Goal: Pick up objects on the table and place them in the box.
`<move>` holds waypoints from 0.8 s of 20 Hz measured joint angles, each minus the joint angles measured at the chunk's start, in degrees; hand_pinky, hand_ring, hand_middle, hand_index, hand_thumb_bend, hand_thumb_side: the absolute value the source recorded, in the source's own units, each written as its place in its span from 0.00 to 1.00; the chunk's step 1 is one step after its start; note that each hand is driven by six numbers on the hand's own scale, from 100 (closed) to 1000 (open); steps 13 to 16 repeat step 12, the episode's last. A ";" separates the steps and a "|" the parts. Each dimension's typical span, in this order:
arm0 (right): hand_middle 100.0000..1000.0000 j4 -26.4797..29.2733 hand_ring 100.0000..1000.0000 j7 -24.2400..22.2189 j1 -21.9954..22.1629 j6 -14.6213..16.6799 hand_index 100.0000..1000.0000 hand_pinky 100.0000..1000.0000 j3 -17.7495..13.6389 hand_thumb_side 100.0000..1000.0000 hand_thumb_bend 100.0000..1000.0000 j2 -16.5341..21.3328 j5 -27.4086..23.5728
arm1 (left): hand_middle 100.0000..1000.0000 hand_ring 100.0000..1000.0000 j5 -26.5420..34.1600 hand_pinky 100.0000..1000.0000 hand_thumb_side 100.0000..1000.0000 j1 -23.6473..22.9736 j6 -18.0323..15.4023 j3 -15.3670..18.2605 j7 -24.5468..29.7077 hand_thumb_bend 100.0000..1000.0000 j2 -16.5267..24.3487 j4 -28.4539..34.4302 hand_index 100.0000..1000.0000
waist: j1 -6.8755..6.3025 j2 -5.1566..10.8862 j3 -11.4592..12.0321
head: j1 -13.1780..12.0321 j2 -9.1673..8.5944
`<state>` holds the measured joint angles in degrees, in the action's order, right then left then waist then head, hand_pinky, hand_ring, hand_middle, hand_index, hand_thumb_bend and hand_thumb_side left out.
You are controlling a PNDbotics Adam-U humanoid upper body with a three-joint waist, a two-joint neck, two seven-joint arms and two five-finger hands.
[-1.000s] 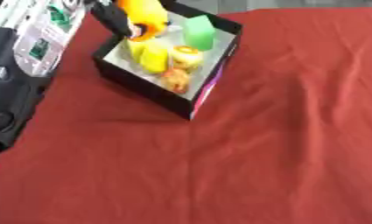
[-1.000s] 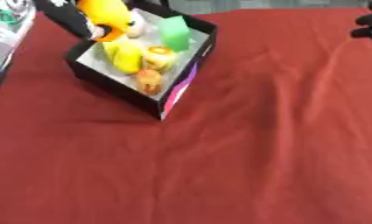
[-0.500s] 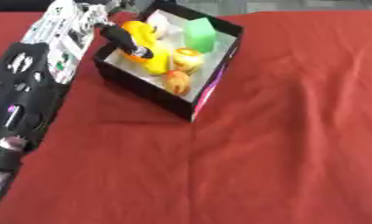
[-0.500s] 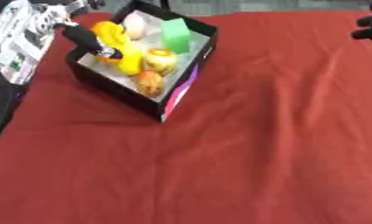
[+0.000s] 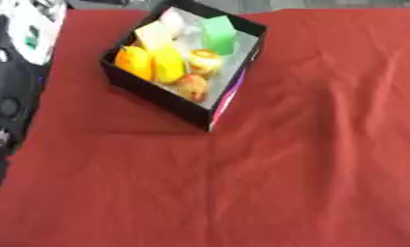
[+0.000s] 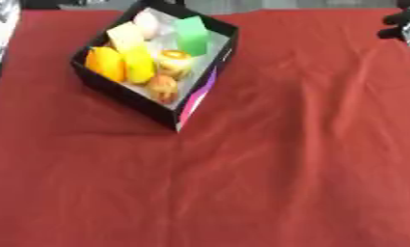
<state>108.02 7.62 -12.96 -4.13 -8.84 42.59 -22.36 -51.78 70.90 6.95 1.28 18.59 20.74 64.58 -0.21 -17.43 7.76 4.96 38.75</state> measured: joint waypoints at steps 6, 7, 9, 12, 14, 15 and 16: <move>0.72 0.31 0.75 0.77 -0.34 2.57 0.87 0.98 -0.68 0.49 0.00 -0.05 -0.07 | 0.75 0.76 5.68 0.72 0.62 -8.58 -0.39 9.23 -5.68 0.41 1.13 9.19 0.88 | 0.06 1.15 1.53 | 1.93 1.19; 0.73 0.30 0.76 0.75 -0.51 3.14 0.87 0.98 -0.75 0.49 0.00 -0.12 -0.13 | 0.74 0.74 6.62 0.70 0.65 -10.10 0.09 10.65 -6.62 0.41 1.12 10.65 0.88 | 0.08 1.17 1.68 | 2.12 1.46; 0.74 0.16 0.77 0.54 -0.68 4.14 0.87 0.98 -0.89 0.49 0.00 -0.55 -0.28 | 0.73 0.74 8.50 0.70 0.66 -13.23 1.40 13.09 -8.55 0.41 1.08 13.80 0.88 | 0.19 1.18 2.02 | 2.39 1.52; 0.74 -0.28 0.77 0.18 -0.68 5.43 0.85 0.98 -1.03 0.48 0.00 -1.22 -0.63 | 0.74 0.74 11.48 0.70 0.66 -18.11 4.01 14.62 -11.54 0.41 0.97 18.55 0.88 | 0.43 1.25 2.12 | 2.76 1.52; 0.74 -0.28 0.77 0.18 -0.68 5.43 0.85 0.98 -1.03 0.48 0.00 -1.22 -0.63 | 0.74 0.74 11.48 0.70 0.66 -18.11 4.01 14.62 -11.54 0.41 0.97 18.55 0.88 | 0.43 1.25 2.12 | 2.76 1.52; 0.74 -0.28 0.77 0.18 -0.68 5.43 0.85 0.98 -1.03 0.48 0.00 -1.22 -0.63 | 0.74 0.74 11.48 0.70 0.66 -18.11 4.01 14.62 -11.54 0.41 0.97 18.55 0.88 | 0.43 1.25 2.12 | 2.76 1.52; 0.74 -0.28 0.77 0.18 -0.68 5.43 0.85 0.98 -1.03 0.48 0.00 -1.22 -0.63 | 0.74 0.74 11.48 0.70 0.66 -18.11 4.01 14.62 -11.54 0.41 0.97 18.55 0.88 | 0.43 1.25 2.12 | 2.76 1.52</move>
